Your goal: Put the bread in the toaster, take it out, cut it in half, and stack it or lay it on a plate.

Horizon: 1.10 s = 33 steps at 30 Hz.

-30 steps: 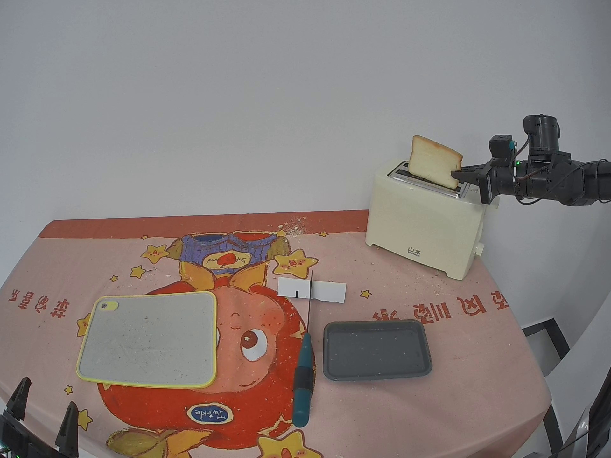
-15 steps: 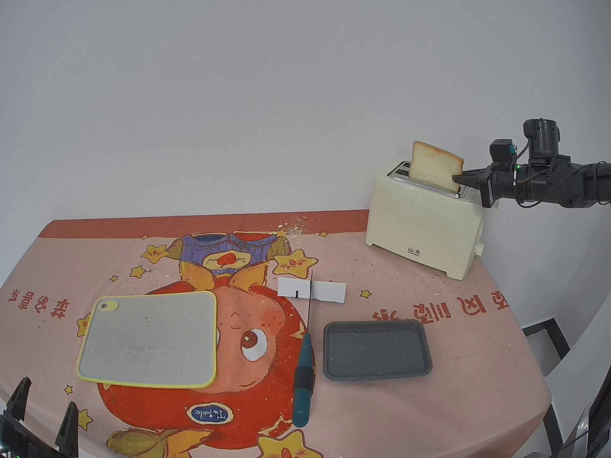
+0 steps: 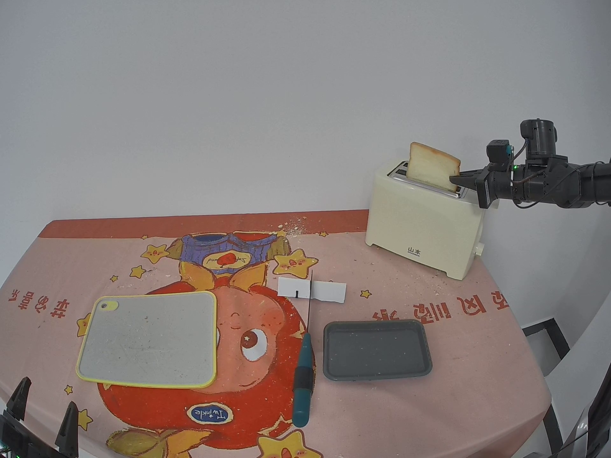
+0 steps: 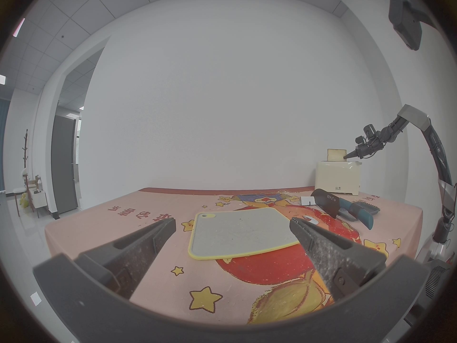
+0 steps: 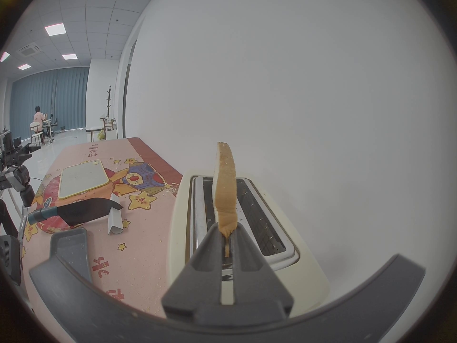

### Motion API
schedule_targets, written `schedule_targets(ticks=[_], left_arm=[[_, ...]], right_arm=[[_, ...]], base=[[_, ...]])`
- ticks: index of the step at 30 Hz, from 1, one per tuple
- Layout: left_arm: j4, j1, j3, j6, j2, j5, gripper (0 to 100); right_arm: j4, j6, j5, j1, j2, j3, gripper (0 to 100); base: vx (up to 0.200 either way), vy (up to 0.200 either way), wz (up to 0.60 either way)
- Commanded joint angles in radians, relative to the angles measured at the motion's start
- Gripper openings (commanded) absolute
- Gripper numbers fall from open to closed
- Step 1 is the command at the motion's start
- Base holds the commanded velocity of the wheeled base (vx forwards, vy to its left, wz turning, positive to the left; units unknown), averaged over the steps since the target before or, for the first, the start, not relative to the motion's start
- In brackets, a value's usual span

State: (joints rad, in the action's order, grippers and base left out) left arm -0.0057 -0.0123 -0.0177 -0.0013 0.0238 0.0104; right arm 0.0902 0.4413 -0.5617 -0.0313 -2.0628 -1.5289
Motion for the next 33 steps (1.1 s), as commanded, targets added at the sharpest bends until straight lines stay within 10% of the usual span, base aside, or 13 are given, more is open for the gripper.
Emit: schedule_targets(ticks=[1, 22, 23, 33], left_arm=[[0.000, 0.000, 0.018, 0.000, 0.001, 0.000, 100], [0.000, 0.000, 0.018, 0.000, 0.001, 0.000, 100], [0.000, 0.000, 0.018, 0.000, 0.001, 0.000, 100], [0.000, 0.000, 0.018, 0.000, 0.001, 0.000, 100]], right_arm=[[0.000, 0.001, 0.000, -0.002, 0.001, 0.001, 0], [-0.003, -0.001, 0.009, -0.018, 0.003, 0.012, 0], [-0.003, -0.001, 0.014, -0.018, 0.003, 0.013, 100], [0.000, -0.007, 0.017, -0.015, 0.007, 0.021, 100]], base=[[0.000, 0.000, 0.00], [0.000, 0.000, 0.00], [0.000, 0.000, 0.00], [0.000, 0.000, 0.00]])
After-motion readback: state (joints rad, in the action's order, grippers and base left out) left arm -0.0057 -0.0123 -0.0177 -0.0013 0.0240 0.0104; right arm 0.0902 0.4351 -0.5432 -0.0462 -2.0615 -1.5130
